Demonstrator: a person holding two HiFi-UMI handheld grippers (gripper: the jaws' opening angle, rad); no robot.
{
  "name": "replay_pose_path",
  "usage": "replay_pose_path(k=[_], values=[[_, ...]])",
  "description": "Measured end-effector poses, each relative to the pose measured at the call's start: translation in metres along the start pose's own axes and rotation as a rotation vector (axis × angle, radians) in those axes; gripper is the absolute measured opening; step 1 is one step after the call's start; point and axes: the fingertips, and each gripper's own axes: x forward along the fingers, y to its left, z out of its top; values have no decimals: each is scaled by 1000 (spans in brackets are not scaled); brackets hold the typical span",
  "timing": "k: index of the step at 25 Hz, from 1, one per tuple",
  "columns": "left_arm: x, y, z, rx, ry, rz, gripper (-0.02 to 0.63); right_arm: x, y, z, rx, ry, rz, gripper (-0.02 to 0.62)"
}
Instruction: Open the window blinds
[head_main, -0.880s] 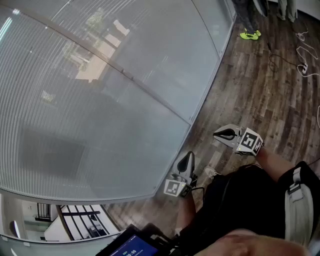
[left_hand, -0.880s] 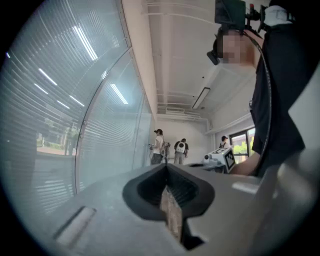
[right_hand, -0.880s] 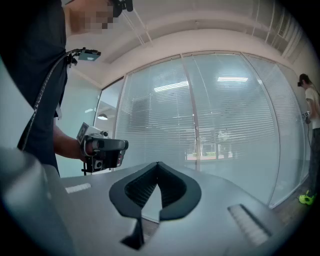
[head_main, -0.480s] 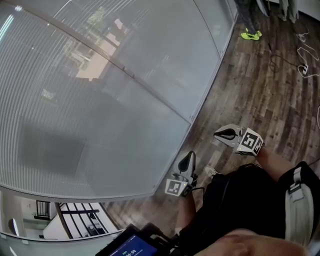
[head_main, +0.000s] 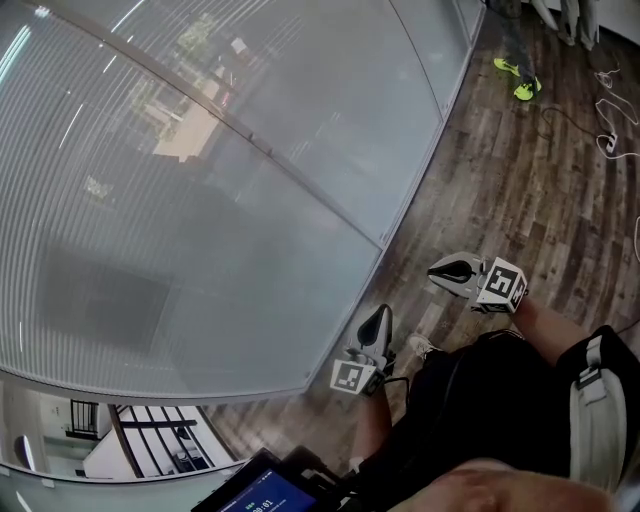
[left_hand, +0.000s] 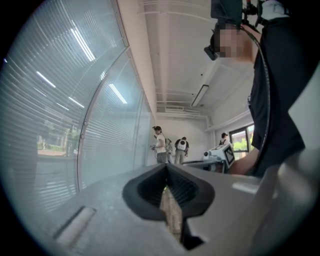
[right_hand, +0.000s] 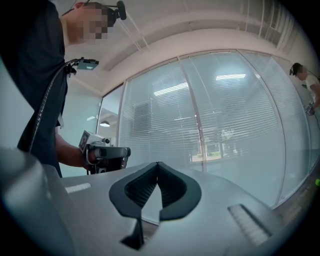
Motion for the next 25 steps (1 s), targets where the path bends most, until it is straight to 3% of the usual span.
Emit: replay_pose_path(k=[25], values=[[2,15,-49,-115,57,7,2,12,-3,-49,74,120,57,6]])
